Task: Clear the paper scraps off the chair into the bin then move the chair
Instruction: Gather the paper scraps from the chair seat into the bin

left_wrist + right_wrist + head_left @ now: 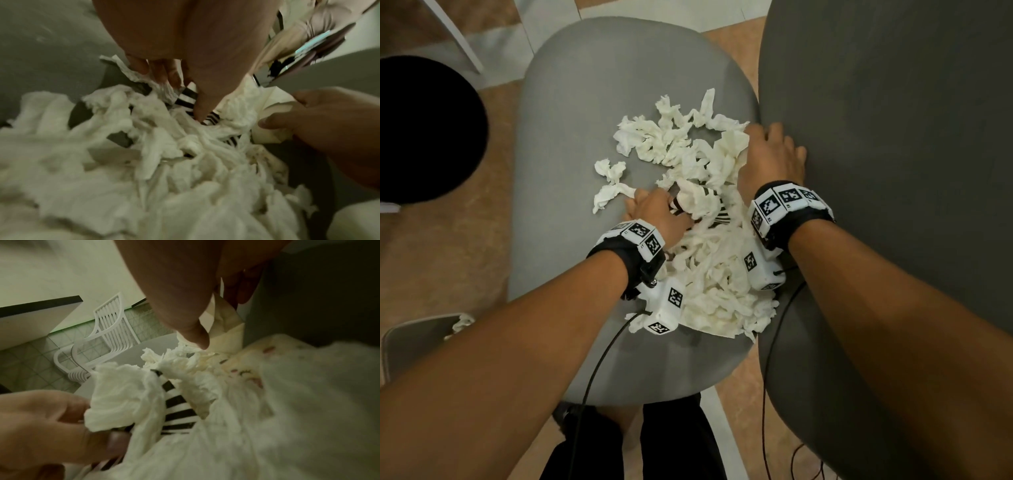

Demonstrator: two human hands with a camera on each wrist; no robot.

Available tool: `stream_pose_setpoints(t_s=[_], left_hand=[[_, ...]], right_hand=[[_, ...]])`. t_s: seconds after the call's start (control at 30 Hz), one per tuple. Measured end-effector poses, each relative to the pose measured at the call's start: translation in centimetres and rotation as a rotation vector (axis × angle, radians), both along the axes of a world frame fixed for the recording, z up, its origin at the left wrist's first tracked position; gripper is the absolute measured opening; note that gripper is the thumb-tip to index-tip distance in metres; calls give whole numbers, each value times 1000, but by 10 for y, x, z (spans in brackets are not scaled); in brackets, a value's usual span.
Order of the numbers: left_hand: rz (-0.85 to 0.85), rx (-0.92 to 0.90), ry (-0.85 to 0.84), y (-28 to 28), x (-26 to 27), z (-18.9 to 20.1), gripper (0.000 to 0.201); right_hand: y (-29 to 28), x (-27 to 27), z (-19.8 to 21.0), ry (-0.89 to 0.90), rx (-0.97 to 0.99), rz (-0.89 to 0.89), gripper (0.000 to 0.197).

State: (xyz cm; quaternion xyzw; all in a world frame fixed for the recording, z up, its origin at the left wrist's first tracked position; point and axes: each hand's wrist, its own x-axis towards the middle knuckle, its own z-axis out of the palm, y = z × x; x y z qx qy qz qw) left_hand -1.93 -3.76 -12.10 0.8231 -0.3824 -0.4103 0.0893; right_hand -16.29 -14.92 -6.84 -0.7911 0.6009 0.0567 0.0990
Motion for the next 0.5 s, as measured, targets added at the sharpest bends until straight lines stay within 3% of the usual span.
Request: stream_pose_setpoints(t_s=[0.1,0.2,0.27,0.4,0.5], left_hand=[[217,-179,237,2,1,12,38],[201,-294,168,9,13,30,63],[168,-382,98,19,27,37,68],[160,-490,19,49,60,48,45],[272,-509,-26,78,87,45,25]], right_hand=[[1,1,9,-58,29,-44,49],[6,12,19,-122,47,-70,54],[14,23,26,-162,29,-71,59],[38,58,34,-272,-8,-43,59],[64,92,35,-453,38,-42,60]])
